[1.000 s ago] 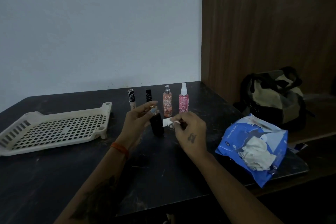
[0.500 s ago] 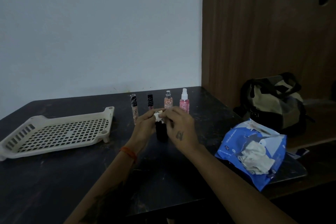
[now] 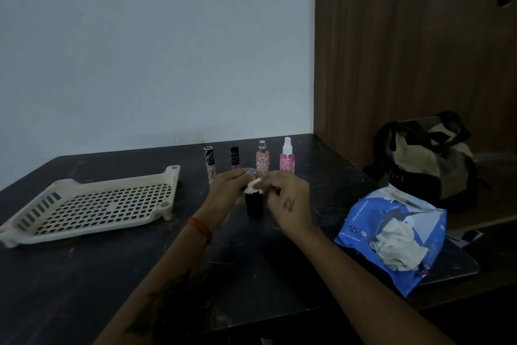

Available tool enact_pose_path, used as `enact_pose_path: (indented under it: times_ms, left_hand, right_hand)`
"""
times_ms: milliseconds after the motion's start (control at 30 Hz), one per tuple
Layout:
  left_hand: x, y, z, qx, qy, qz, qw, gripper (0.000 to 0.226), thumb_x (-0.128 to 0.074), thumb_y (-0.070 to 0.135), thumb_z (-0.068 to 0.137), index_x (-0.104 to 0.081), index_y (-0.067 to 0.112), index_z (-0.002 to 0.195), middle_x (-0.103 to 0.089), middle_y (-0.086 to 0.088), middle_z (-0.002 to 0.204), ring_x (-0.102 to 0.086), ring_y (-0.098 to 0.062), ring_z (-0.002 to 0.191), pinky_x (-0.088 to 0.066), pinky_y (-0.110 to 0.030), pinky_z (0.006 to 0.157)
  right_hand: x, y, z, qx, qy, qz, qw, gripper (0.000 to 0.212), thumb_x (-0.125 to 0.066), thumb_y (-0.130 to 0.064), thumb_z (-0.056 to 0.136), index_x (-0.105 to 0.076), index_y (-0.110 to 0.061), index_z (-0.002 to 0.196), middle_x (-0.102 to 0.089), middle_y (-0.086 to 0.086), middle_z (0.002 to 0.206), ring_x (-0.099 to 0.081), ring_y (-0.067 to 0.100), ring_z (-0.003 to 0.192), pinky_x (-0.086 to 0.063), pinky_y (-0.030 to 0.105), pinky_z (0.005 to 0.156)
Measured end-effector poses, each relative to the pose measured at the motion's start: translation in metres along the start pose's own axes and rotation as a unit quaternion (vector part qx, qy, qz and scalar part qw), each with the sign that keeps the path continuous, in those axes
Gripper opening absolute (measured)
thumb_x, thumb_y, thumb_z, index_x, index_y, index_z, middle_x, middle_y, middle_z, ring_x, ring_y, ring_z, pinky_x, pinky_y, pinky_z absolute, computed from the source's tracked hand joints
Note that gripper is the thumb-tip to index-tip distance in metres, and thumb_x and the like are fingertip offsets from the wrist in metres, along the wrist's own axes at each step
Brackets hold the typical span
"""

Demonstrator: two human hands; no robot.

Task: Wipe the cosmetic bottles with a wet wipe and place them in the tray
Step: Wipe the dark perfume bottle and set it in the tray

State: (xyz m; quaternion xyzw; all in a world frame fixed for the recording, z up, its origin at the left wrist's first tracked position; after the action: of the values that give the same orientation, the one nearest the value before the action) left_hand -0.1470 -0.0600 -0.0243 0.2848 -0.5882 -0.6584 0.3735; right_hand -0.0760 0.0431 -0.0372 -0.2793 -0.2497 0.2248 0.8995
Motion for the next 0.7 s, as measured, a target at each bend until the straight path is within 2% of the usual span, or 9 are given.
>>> enact_pose_path:
  times_ms: [100, 167, 233, 300, 367, 500, 633, 700]
  left_hand:
    - [0.000, 0.003, -0.001, 0.010, -0.006, 0.004, 1.000, 0.027, -0.045, 0.012, 0.095, -0.062, -0.003, 0.110, -0.064, -0.022, 0.107, -0.060, -0.032, 0.099, -0.050, -0.046, 0.090]
    - [0.000, 0.005, -0.002, -0.001, 0.009, 0.010, 1.000, 0.024, -0.047, 0.010, 0.093, -0.063, 0.000, 0.108, -0.064, -0.021, 0.108, -0.060, -0.031, 0.101, -0.050, -0.045, 0.090]
    - [-0.002, 0.005, -0.003, -0.018, 0.024, 0.007, 1.000, 0.018, -0.048, 0.004, 0.091, -0.063, 0.005, 0.101, -0.061, -0.023, 0.104, -0.058, -0.033, 0.096, -0.046, -0.047, 0.091]
    - [-0.003, 0.004, -0.004, -0.025, 0.040, 0.000, 0.999, 0.014, -0.049, 0.000, 0.089, -0.060, 0.008, 0.093, -0.059, -0.021, 0.095, -0.056, -0.030, 0.088, -0.047, -0.045, 0.085]
    - [-0.002, 0.003, -0.003, -0.030, 0.044, 0.002, 0.999, 0.011, -0.050, -0.001, 0.089, -0.059, 0.005, 0.088, -0.058, -0.018, 0.086, -0.055, -0.026, 0.079, -0.048, -0.036, 0.073]
    - [0.002, 0.006, -0.002, -0.026, 0.041, 0.031, 0.998, 0.009, -0.054, 0.005, 0.089, -0.060, -0.001, 0.093, -0.061, -0.016, 0.086, -0.060, -0.018, 0.071, -0.053, -0.024, 0.060]
    - [0.003, 0.007, -0.002, -0.001, 0.056, 0.021, 0.998, 0.014, -0.059, 0.007, 0.086, -0.059, 0.002, 0.100, -0.061, -0.019, 0.097, -0.057, -0.026, 0.082, -0.049, -0.033, 0.067]
    - [0.002, 0.007, -0.002, 0.015, 0.063, 0.019, 0.998, 0.021, -0.059, 0.007, 0.086, -0.055, 0.003, 0.106, -0.060, -0.023, 0.108, -0.055, -0.028, 0.087, -0.046, -0.033, 0.068]
  right_hand:
    - [0.006, 0.008, 0.008, -0.111, 0.022, 0.013, 0.993, 0.015, -0.065, 0.003, 0.077, -0.075, -0.008, 0.080, -0.073, 0.005, 0.085, -0.057, 0.002, 0.066, -0.039, -0.003, 0.058]
    - [0.010, 0.007, 0.010, -0.115, 0.050, 0.031, 0.992, 0.011, -0.068, -0.001, 0.078, -0.074, -0.009, 0.084, -0.072, 0.002, 0.085, -0.056, -0.003, 0.065, -0.042, -0.002, 0.059]
    - [0.009, 0.000, 0.009, -0.094, 0.041, 0.065, 0.993, 0.012, -0.070, -0.001, 0.077, -0.073, -0.010, 0.084, -0.069, -0.002, 0.083, -0.060, 0.002, 0.070, -0.046, 0.003, 0.062]
    - [0.002, -0.006, 0.004, -0.098, 0.020, 0.093, 0.991, 0.013, -0.071, -0.001, 0.076, -0.071, -0.009, 0.085, -0.066, -0.004, 0.081, -0.061, 0.004, 0.071, -0.047, 0.003, 0.063]
    - [-0.003, -0.007, 0.002, -0.117, 0.024, 0.105, 0.987, 0.013, -0.071, -0.001, 0.076, -0.070, -0.009, 0.087, -0.064, -0.005, 0.079, -0.059, 0.001, 0.068, -0.045, 0.000, 0.061]
    - [-0.002, 0.000, 0.010, -0.178, -0.015, 0.101, 0.979, 0.012, -0.069, -0.001, 0.077, -0.070, -0.006, 0.087, -0.061, -0.006, 0.075, -0.052, -0.008, 0.064, -0.041, -0.002, 0.055]
    - [0.003, 0.004, 0.025, -0.244, -0.029, 0.132, 0.960, 0.012, -0.065, -0.001, 0.080, -0.071, -0.009, 0.087, -0.063, -0.003, 0.076, -0.057, 0.006, 0.069, -0.047, 0.010, 0.058]
    - [0.002, 0.001, 0.029, -0.231, -0.079, 0.120, 0.962, 0.016, -0.061, -0.003, 0.084, -0.070, -0.012, 0.094, -0.059, -0.010, 0.076, -0.056, 0.001, 0.070, -0.046, 0.009, 0.057]
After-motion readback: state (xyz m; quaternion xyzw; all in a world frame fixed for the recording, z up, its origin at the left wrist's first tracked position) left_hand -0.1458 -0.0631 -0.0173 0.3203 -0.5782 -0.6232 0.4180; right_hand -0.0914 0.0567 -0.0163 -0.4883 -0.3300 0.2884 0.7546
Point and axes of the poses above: each hand's wrist, its own z-axis towards the middle knuckle, its own x-axis out of the back of the hand, y = z × x, the point moved 2 cm from there along z, towards the middle knuckle
